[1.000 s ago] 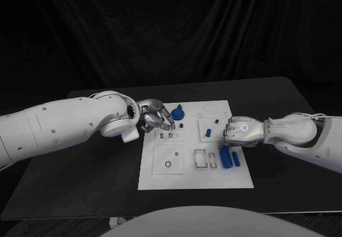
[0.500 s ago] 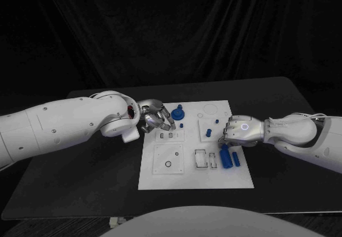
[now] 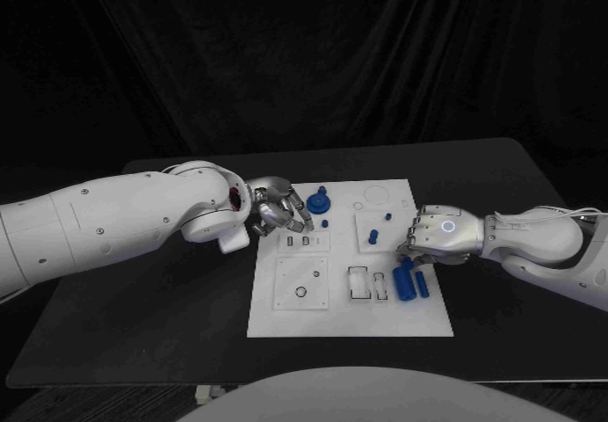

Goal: Assemble the parts on the task board

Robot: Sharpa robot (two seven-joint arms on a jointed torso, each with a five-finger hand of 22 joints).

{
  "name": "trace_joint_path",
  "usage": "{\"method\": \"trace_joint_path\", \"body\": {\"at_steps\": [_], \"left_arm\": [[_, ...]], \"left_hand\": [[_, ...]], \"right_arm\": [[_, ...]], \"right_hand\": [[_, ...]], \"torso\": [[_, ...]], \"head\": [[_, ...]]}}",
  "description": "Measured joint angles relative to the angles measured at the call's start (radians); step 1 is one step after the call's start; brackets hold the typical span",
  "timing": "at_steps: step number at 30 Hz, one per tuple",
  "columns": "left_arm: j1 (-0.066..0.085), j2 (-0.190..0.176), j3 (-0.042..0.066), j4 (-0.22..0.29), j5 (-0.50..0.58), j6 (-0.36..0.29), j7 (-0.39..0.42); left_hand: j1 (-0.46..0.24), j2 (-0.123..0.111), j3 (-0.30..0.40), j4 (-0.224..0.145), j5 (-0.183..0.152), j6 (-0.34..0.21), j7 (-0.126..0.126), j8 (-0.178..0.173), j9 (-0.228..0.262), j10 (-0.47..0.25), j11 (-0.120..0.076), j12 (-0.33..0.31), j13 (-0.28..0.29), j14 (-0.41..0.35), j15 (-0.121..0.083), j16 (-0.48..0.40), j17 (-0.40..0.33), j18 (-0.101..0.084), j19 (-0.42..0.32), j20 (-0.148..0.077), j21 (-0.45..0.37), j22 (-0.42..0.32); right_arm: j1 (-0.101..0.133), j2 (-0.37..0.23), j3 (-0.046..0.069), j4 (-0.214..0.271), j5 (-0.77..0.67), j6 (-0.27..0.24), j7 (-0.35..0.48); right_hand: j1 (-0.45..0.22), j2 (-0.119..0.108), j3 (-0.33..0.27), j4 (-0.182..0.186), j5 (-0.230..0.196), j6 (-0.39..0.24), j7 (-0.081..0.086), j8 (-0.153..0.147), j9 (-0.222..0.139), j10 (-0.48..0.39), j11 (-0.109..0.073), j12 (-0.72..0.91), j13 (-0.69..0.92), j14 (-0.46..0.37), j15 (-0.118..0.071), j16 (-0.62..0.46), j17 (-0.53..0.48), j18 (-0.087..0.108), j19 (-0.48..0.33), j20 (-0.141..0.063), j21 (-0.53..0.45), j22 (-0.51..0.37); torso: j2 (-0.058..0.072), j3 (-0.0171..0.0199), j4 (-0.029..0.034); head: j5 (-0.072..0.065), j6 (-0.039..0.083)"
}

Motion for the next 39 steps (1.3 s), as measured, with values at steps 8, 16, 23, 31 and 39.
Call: {"method": "trace_joint_path", "body": {"at_steps": [8,16,23,31,39], "left_arm": [[0.0,0.0,0.0,-0.006,0.0,0.002,-0.003],[-0.001,0.003,0.0,-0.008,0.0,0.005,-0.005],[-0.001,0.0,0.0,-0.008,0.0,0.008,-0.006],[-0.001,-0.007,0.0,-0.003,0.0,0.009,-0.007],[-0.001,-0.015,0.0,0.0,0.0,0.009,-0.008]], "left_hand": [[0.0,0.0,0.0,0.0,0.0,0.0,0.0,0.0,-0.001,0.0,0.0,0.0,0.0,0.0,0.0,0.0,0.0,0.0,-0.001,0.001,0.0,0.0],[0.0,0.0,0.0,0.0,0.0,0.0,0.0,0.0,-0.003,0.0,0.0,0.0,0.0,0.0,0.0,0.0,0.0,0.0,-0.004,0.004,0.0,0.0],[0.0,0.0,0.0,0.0,0.0,0.0,0.0,0.0,-0.005,0.0,0.0,-0.004,0.0,0.0,0.0,0.0,0.0,0.0,-0.004,0.004,0.0,0.0],[0.0,0.0,0.003,0.003,0.0,0.0,0.0,0.0,-0.007,0.0,0.0,-0.004,0.001,0.0,0.0,0.0,0.0,0.0,-0.004,0.004,0.0,0.0],[0.0,0.0,0.003,0.003,0.0,0.0,0.0,0.0,-0.007,0.0,0.0,-0.004,0.001,0.0,0.0,0.0,0.0,0.0,-0.004,0.004,0.0,0.0]], "right_arm": [[0.036,-0.021,0.002,0.036,0.214,-0.02,0.007],[0.044,-0.002,0.001,0.031,0.639,-0.01,0.033],[0.045,0.029,0.001,0.011,0.985,0.024,0.045],[0.017,0.085,0.002,-0.008,1.315,0.079,0.032],[-0.014,0.129,0.001,-0.032,1.494,0.117,0.021]], "right_hand": [[0.0,0.0,0.001,0.001,0.0,0.008,0.024,0.0,0.002,0.0,0.0,0.0,0.0,0.0,0.0,0.0,0.0,0.0,0.0,0.0,0.0,0.001],[0.001,0.0,0.013,0.001,-0.004,0.014,0.061,-0.005,0.014,-0.002,-0.013,0.0,0.0,0.001,-0.01,0.0,0.0,0.0,0.002,-0.009,0.0,0.001],[0.009,0.011,0.016,-0.001,-0.004,0.017,0.076,-0.01,0.016,-0.002,-0.013,0.0,0.0,0.001,-0.01,0.0,0.0,0.0,0.002,-0.009,-0.008,0.001],[-0.022,0.042,-0.012,-0.006,0.068,-0.008,0.096,-0.027,0.027,0.001,-0.003,0.0,0.0,0.0,0.0,0.0,0.0,0.0,0.0,0.0,-0.016,0.001],[-0.015,0.053,-0.039,-0.019,0.142,-0.017,0.098,-0.034,0.036,-0.002,0.002,0.0,0.0,-0.002,0.006,0.0,0.0,0.0,0.0,0.0,-0.02,0.0]], "torso": [[-0.001,-0.0008,-0.0005],[-0.001,-0.0007,-0.0013],[-0.001,-0.0007,-0.001],[0.0,-0.0008,0.0012],[0.001,-0.0005,0.0018]], "head": [[-0.002,0.0],[0.003,0.0],[0.009,0.0],[0.016,0.0],[0.02,0.0]]}}
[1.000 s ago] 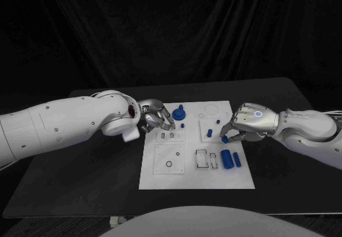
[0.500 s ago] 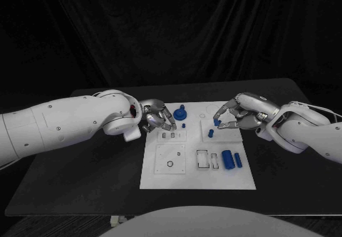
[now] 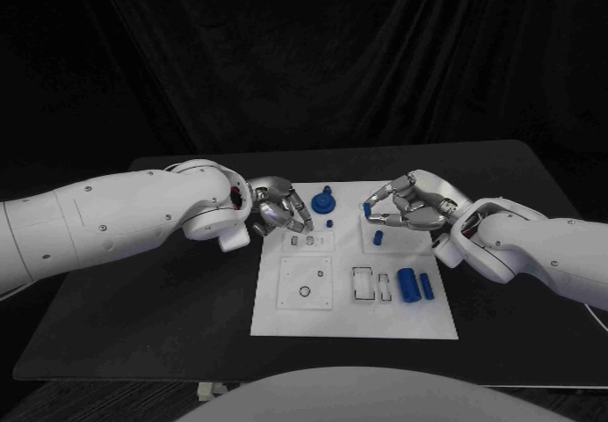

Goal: Assemble the parts on the task board

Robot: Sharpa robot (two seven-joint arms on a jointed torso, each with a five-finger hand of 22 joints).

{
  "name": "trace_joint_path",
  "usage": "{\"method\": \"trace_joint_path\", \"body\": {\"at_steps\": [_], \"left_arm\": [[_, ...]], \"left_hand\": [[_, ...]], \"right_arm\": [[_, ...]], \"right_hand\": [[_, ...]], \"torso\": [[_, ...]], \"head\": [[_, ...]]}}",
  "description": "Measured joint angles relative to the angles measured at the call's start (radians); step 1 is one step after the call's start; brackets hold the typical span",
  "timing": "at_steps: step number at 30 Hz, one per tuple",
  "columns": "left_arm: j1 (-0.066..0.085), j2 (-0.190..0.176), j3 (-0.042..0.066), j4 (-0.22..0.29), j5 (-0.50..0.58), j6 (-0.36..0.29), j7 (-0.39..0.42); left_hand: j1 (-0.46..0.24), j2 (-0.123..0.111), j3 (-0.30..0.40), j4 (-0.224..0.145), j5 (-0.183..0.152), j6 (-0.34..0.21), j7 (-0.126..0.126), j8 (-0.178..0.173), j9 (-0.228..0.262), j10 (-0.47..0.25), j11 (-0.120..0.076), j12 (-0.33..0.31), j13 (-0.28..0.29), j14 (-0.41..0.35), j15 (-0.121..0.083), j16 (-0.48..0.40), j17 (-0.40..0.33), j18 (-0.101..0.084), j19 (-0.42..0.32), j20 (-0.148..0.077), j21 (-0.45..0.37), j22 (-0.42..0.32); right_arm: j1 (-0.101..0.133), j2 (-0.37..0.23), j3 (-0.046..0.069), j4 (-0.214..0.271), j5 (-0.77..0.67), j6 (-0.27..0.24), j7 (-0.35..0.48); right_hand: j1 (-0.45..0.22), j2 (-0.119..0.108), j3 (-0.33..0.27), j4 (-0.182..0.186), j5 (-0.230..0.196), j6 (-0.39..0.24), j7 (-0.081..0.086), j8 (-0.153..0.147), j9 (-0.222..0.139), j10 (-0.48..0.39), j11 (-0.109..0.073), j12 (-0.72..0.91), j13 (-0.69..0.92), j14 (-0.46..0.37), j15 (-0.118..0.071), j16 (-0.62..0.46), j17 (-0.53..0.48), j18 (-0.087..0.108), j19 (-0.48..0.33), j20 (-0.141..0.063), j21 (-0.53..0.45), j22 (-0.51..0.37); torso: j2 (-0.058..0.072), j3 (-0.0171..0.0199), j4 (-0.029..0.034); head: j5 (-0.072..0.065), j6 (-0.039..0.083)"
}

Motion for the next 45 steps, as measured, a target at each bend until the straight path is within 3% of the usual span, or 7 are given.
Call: {"method": "trace_joint_path", "body": {"at_steps": [5,11,22,32,45], "left_arm": [[0.0,-0.002,0.0,0.0,0.0,0.001,0.0],[0.0,-0.005,0.0,0.001,0.0,0.002,0.0],[0.0,-0.012,0.0,0.004,0.0,0.003,-0.001],[0.0,-0.014,0.0,0.005,0.0,0.005,-0.003],[0.0,-0.013,0.0,0.004,0.0,0.01,-0.005]], "left_hand": [[0.0,0.0,0.0,0.0,0.0,0.0,0.0,0.0,0.0,0.0,0.0,0.0,0.0,0.0,0.0,0.0,0.0,0.0,0.0,0.0,0.0,0.0],[0.0,0.0,0.0,0.0,0.0,0.0,0.0,0.0,0.0,0.0,0.0,0.0,0.0,0.0,0.0,0.0,0.0,0.0,0.0,0.0,0.0,0.001],[0.0,0.0,-0.003,0.003,0.0,0.004,0.004,0.0,-0.002,0.0,0.0,0.0,0.0,0.0,0.0,0.0,0.0,0.0,0.0,0.0,-0.004,0.001],[0.0,0.0,-0.003,0.003,0.0,0.004,0.004,0.0,-0.002,0.0,0.0,0.0,0.0,0.0,0.0,0.0,0.0,0.0,0.0,0.0,-0.004,0.001],[0.0,0.0,-0.003,0.003,0.0,0.004,0.004,0.0,-0.004,0.0,0.0,0.0,0.0,0.0,0.0,0.0,0.0,0.0,0.0,0.0,-0.004,0.0]], "right_arm": [[-0.006,0.014,0.0,-0.011,0.054,0.019,0.001],[-0.009,0.024,0.0,-0.02,0.09,0.038,0.003],[-0.015,0.038,0.0,-0.036,0.176,0.134,0.006],[-0.016,0.041,0.0,-0.041,0.227,0.248,0.017],[-0.016,0.033,0.0,-0.036,0.363,0.334,0.015]], "right_hand": [[0.009,0.009,-0.015,-0.01,0.094,-0.004,0.003,-0.008,0.002,0.0,0.0,0.0,0.0,0.0,0.0,0.0,0.0,0.0,0.004,0.004,0.0,0.0],[0.015,0.015,-0.024,-0.013,0.174,-0.007,0.004,-0.015,0.002,0.0,0.0,0.0,0.0,0.0,0.0,0.0,0.0,0.0,0.004,0.004,0.0,0.0],[0.023,0.024,-0.03,-0.019,0.279,-0.018,0.007,-0.025,0.002,0.0,0.0,0.0,0.0,0.003,0.003,0.0,0.0,0.0,0.0,0.007,0.0,0.0],[0.026,0.027,-0.035,-0.017,0.29,-0.026,0.009,-0.032,0.002,0.003,0.003,0.0,0.0,0.003,0.003,0.0,0.0,0.0,0.0,0.007,-0.004,0.0],[0.012,0.041,-0.042,-0.012,0.285,-0.031,0.01,-0.031,0.002,0.003,0.003,0.0,0.0,0.003,0.003,0.0,0.0,0.0,0.0,0.007,-0.008,0.0]], "torso": [[0.0,0.0003,0.0005],[0.0,0.0003,-0.0006],[-0.001,0.0001,-0.0012],[-0.001,-0.0001,-0.001],[-0.001,-0.0003,-0.0012]], "head": [[0.005,0.0],[0.009,0.0],[0.021,0.0],[0.02,0.0],[0.02,0.0]]}}
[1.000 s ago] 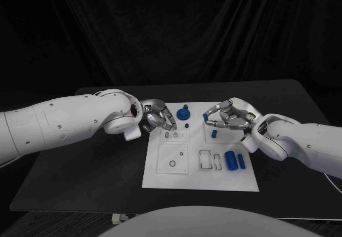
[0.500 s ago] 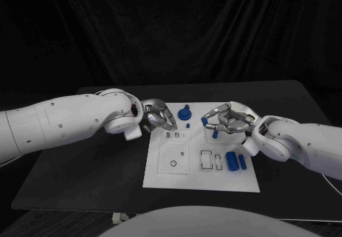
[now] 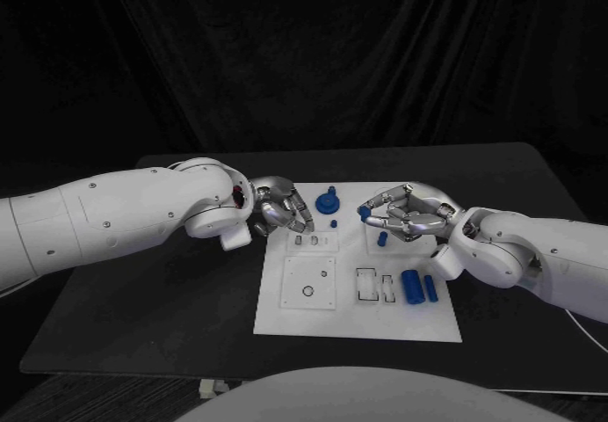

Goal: Assemble the parts on the task board

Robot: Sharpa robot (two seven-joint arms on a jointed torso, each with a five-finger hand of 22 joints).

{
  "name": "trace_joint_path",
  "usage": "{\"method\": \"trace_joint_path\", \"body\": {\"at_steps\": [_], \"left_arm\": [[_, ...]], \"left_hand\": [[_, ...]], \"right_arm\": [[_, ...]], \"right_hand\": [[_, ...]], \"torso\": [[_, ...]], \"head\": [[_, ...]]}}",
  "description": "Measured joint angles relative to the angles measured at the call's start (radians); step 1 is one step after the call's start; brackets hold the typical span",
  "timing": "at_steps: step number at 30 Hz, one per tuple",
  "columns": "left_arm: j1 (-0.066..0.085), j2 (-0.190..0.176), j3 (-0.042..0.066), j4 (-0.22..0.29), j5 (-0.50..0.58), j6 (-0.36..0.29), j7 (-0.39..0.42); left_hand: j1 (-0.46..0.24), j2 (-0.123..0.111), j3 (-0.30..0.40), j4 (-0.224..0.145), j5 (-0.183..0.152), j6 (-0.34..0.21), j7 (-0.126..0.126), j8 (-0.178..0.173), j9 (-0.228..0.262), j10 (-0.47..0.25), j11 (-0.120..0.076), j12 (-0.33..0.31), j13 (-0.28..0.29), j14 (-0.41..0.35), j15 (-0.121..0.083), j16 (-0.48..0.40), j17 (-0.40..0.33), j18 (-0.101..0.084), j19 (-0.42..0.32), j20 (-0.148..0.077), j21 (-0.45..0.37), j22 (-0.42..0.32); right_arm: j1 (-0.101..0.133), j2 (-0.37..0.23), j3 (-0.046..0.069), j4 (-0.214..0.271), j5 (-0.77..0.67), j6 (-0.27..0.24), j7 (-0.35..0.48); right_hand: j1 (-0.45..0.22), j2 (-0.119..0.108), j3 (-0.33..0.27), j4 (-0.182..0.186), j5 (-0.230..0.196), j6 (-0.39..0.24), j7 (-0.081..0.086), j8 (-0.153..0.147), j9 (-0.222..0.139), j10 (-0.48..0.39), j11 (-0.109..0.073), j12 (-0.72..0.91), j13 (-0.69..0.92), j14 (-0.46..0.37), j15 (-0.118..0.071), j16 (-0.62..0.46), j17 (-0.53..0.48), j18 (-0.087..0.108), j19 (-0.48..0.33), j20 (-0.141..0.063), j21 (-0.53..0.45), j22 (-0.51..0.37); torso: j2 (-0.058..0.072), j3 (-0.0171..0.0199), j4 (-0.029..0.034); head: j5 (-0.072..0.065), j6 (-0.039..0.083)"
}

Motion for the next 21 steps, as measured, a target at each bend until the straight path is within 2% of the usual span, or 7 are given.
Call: {"method": "trace_joint_path", "body": {"at_steps": [5,8,15,18,21], "left_arm": [[0.0,-0.001,0.0,0.001,-0.001,-0.001,0.005],[0.0,-0.004,0.0,0.005,-0.012,-0.007,0.025],[0.0,-0.017,0.0,0.016,-0.12,-0.044,0.146],[0.0,-0.022,0.0,0.021,-0.2,-0.081,0.221],[0.0,-0.025,0.0,0.023,-0.272,-0.126,0.29]], "left_hand": [[0.005,0.005,0.0,0.0,0.0,0.004,-0.004,0.005,-0.006,0.0,0.0,0.0,0.001,0.0,0.0,0.0,0.0,0.0,-0.004,0.004,0.0,0.0],[0.016,-0.004,-0.002,-0.002,0.0,0.006,-0.006,0.008,-0.011,0.0,0.0,0.0,0.0,0.0,0.0,0.0,0.0,0.0,-0.004,0.004,0.0,0.0],[0.041,-0.028,-0.012,-0.008,-0.056,0.018,-0.004,0.012,-0.037,0.0,0.0,0.0,-0.001,0.0,0.0,0.0,0.0,0.0,-0.009,0.009,-0.001,0.0],[0.046,-0.036,-0.02,0.0,-0.09,0.018,-0.004,0.012,-0.052,0.0,0.0,0.008,-0.001,0.0,0.0,0.0,0.0,0.0,-0.009,0.009,0.025,0.0],[0.055,-0.047,-0.022,0.003,-0.105,0.021,-0.007,0.012,-0.064,0.0,0.0,0.013,-0.001,0.0,0.0,0.0,0.0,0.0,-0.007,0.007,0.039,0.0]], "right_arm": [[0.0,0.0,0.0,0.0,0.038,0.022,-0.005],[0.0,0.001,0.0,-0.001,0.052,0.032,-0.009],[0.0,0.001,0.0,-0.002,0.075,0.056,-0.026],[0.0,0.001,0.0,-0.003,0.082,0.068,-0.035],[0.0,0.002,0.0,-0.004,0.086,0.077,-0.043]], "right_hand": [[0.0,0.0,0.0,0.0,-0.001,0.0,0.0,0.0,0.0,0.0,0.0,0.0,0.0,0.0,0.0,0.0,0.0,0.0,0.0,0.0,-0.003,0.0],[0.0,0.0,0.0,0.0,-0.001,0.0,0.0,0.0,0.0,0.0,0.0,0.0,0.0,0.0,0.0,0.0,0.0,0.0,0.0,0.0,-0.004,0.0],[0.0,0.0,0.0,0.0,-0.004,0.0,-0.001,0.0,0.0,0.0,0.0,0.0,0.0,0.0,0.0,0.0,0.0,0.0,0.0,0.0,-0.007,0.0],[0.0,-0.001,0.0,0.0,-0.005,-0.002,-0.002,0.0,0.0,0.0,0.0,0.0,0.0,0.0,0.0,0.0,0.0,0.0,0.0,0.0,-0.008,0.001],[0.0,-0.001,-0.001,-0.001,-0.005,-0.002,-0.003,0.0,0.0,0.0,0.0,0.0,0.0,0.0,0.0,0.0,0.0,0.0,0.0,0.0,-0.008,0.001]], "torso": [[0.0,-0.0006,-0.0005],[0.0,-0.0006,-0.0005],[-0.001,-0.0004,-0.0005],[-0.001,-0.0001,-0.0005],[-0.001,0.0,-0.0005]], "head": [[0.001,0.0],[0.001,0.0],[0.0,0.0],[0.0,0.0],[-0.001,0.0]]}}
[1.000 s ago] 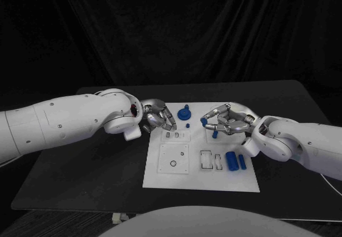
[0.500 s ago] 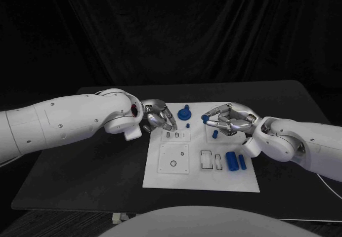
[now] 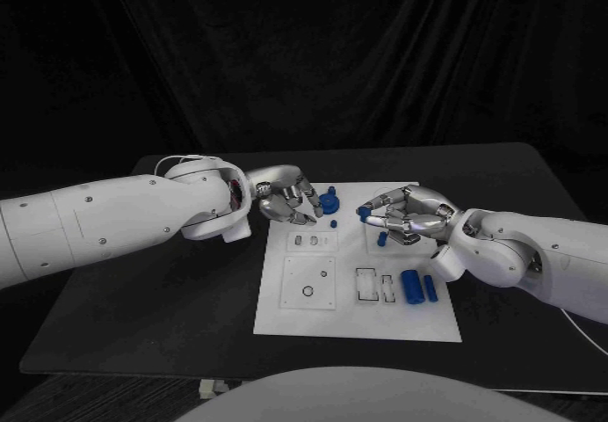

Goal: Assemble the parts on the task board

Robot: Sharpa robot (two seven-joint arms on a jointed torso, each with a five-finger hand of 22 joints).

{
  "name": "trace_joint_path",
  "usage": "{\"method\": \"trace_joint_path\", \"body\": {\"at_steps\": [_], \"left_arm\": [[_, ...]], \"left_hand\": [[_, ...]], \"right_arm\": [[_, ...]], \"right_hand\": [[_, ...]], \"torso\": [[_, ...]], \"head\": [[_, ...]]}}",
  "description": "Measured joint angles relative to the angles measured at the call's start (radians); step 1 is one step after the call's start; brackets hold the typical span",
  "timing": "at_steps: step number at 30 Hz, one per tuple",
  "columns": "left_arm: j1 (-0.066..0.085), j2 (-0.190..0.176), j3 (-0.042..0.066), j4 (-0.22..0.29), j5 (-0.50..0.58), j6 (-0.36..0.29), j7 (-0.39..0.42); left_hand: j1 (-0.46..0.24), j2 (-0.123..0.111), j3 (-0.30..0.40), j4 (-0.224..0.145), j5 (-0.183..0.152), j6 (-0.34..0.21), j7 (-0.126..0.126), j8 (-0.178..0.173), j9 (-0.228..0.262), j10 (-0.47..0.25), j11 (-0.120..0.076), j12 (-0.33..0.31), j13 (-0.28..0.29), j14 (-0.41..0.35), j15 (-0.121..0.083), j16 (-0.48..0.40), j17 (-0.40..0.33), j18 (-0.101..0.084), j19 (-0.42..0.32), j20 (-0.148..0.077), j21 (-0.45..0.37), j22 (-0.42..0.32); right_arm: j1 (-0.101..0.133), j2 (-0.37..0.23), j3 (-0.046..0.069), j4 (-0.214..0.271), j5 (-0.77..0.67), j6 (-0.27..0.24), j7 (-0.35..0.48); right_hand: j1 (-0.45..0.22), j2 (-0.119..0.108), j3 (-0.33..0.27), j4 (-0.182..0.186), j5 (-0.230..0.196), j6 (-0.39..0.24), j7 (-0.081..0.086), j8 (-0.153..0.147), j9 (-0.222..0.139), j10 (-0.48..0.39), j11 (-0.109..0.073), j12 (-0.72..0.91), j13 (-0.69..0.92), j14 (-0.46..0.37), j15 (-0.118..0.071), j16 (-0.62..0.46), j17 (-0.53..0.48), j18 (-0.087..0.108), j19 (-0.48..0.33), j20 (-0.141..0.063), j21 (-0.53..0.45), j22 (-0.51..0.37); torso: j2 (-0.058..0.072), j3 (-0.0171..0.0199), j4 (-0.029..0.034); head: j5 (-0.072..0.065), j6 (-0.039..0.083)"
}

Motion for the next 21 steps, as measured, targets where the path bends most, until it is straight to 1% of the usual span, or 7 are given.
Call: {"method": "trace_joint_path", "body": {"at_steps": [5,8,9,12,13,17,21], "left_arm": [[0.0,-0.003,0.0,0.0,-0.081,-0.059,0.072],[0.0,-0.005,0.0,-0.003,-0.111,-0.076,0.089],[0.0,-0.006,0.0,-0.003,-0.118,-0.079,0.092],[0.0,-0.012,0.0,-0.005,-0.135,-0.088,0.097],[0.0,-0.015,0.0,-0.006,-0.139,-0.091,0.097],[0.0,-0.022,0.0,-0.006,-0.148,-0.097,0.097],[0.0,-0.027,0.0,-0.006,-0.149,-0.098,0.095]], "left_hand": [[0.001,-0.001,-0.003,0.003,0.0,0.011,-0.003,0.0,-0.009,0.0,0.0,0.0,0.0,0.0,0.0,0.0,0.0,0.0,0.001,-0.001,0.006,0.0],[0.007,-0.002,-0.004,0.013,0.0,0.026,-0.004,0.007,-0.013,0.0,0.0,0.004,0.0,0.0,0.0,0.0,0.0,0.0,0.001,-0.001,0.007,0.0],[0.011,0.002,-0.004,0.013,0.0,0.032,-0.004,0.011,-0.014,0.0,0.0,0.004,0.0,0.0,0.0,0.0,0.0,0.0,0.001,-0.001,0.01,0.0],[0.013,0.004,-0.002,0.015,0.0,0.032,-0.004,0.011,-0.016,0.0,0.0,0.004,0.0,0.0,0.0,0.0,0.0,0.0,0.001,-0.001,0.01,0.0],[0.013,0.004,-0.001,0.016,0.0,0.032,-0.004,0.011,-0.016,0.0,0.0,0.004,0.0,0.0,0.0,0.0,0.0,0.0,0.001,-0.001,0.01,0.0],[0.015,0.006,-0.001,0.016,0.0,0.041,-0.005,0.015,-0.018,0.0,0.0,0.004,0.0,0.0,0.0,0.0,0.0,0.0,0.001,-0.001,0.015,0.0],[0.018,0.009,-0.003,0.017,0.0,0.041,-0.005,0.015,-0.019,0.0,0.0,0.004,0.0,0.0,0.0,0.0,0.0,0.0,0.001,-0.001,0.015,0.0]], "right_arm": [[0.0,0.008,0.0,-0.001,-0.006,-0.008,-0.009],[0.0,0.016,0.0,0.008,-0.048,-0.064,-0.01],[-0.001,0.019,0.0,0.013,-0.071,-0.093,-0.009],[-0.004,0.031,0.0,0.032,-0.176,-0.219,-0.008],[-0.005,0.034,0.0,0.039,-0.21,-0.26,-0.008],[-0.01,0.048,0.0,0.064,-0.363,-0.449,-0.008],[-0.016,0.062,0.0,0.083,-0.483,-0.601,-0.012]], "right_hand": [[0.0,0.0,-0.001,-0.002,-0.009,0.0,0.0,-0.001,0.0,-0.003,0.004,0.0,0.0,-0.001,0.006,0.0,0.0,0.0,0.001,0.001,-0.004,0.0],[0.003,-0.003,0.002,-0.018,-0.029,0.002,0.002,-0.001,0.0,0.0,0.008,0.0,0.0,0.0,0.007,0.0,0.0,0.0,0.001,0.006,-0.004,0.0],[0.005,-0.004,0.001,-0.022,-0.03,0.002,0.003,-0.001,0.0,-0.004,0.011,0.0,0.0,0.0,0.007,0.0,0.0,0.0,0.0,0.007,-0.004,0.0],[0.014,-0.009,0.001,-0.027,-0.03,-0.004,0.009,-0.003,0.001,-0.004,0.011,0.0,0.0,-0.004,0.011,0.0,0.0,0.0,0.0,0.007,-0.004,0.0],[0.015,-0.009,0.001,-0.027,-0.03,-0.004,0.009,-0.003,0.015,-0.004,0.011,0.0,0.0,-0.004,0.011,0.0,0.0,0.0,0.0,0.007,-0.004,0.0],[0.021,-0.012,0.0,-0.034,-0.034,0.005,0.021,-0.004,0.022,-0.003,0.018,0.0,0.0,-0.001,0.014,0.0,0.0,0.0,0.0,0.007,-0.004,0.0],[0.022,-0.011,-0.004,-0.038,-0.034,0.007,0.026,-0.005,0.029,-0.003,0.018,0.0,0.0,-0.001,0.014,0.0,0.0,0.0,0.003,0.011,0.01,0.0]], "torso": [[0.0,0.0004,0.0],[0.0,0.0005,0.0],[0.0,0.0005,0.0],[0.0,0.0005,0.0],[0.0,0.0004,0.0],[0.0,0.0004,-0.0002],[0.001,0.0003,-0.0012]], "head": [[0.003,0.0],[0.002,0.0],[0.002,0.0],[-0.002,0.0],[-0.003,0.0],[-0.003,0.0],[-0.006,0.0]]}}
